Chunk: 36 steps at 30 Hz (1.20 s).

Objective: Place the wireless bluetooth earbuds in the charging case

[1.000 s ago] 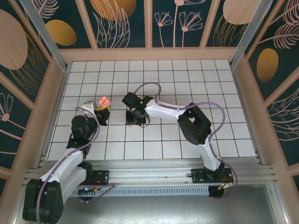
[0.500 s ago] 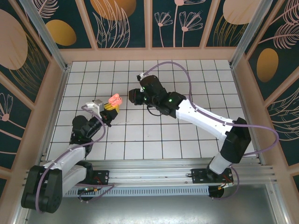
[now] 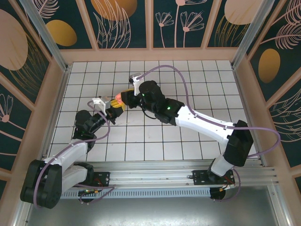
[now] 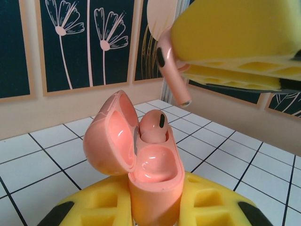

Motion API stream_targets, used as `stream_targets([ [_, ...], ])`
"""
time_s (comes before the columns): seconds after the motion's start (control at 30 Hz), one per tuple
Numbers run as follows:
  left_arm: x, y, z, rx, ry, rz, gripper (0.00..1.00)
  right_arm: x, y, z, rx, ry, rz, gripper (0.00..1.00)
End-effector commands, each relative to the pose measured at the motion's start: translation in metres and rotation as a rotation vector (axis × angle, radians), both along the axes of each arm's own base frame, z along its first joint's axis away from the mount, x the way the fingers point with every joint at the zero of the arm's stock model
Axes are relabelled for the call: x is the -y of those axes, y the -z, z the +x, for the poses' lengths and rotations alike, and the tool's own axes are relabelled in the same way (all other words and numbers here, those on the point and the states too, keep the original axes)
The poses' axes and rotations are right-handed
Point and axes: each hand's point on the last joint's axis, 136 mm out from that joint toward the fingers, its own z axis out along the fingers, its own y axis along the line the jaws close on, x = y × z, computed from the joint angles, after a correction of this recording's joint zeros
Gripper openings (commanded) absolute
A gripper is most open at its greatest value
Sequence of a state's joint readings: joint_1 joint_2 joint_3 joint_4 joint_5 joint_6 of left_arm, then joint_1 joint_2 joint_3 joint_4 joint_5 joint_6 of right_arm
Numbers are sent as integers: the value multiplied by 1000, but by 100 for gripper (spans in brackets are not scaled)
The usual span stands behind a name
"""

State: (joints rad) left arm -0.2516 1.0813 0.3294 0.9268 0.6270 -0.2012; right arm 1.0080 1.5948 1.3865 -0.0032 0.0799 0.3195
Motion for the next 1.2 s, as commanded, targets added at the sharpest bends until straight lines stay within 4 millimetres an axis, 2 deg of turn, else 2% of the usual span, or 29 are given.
stream_targets([
  [0.0, 5, -18, -3, 59, 27, 0, 10, -12, -12, 1, 59, -18, 20, 26],
  [0.47, 3, -30, -6, 77, 22, -24, 10, -23, 7, -9, 41, -72, -26, 26],
  [0.9, 3, -39, -8, 99, 26, -22, 10, -17, 32, -22, 7, -108, -119, 26],
  [1.17, 7, -38, -11, 99, 53, -8, 11, -9, 31, -22, 10, -86, -144, 30],
])
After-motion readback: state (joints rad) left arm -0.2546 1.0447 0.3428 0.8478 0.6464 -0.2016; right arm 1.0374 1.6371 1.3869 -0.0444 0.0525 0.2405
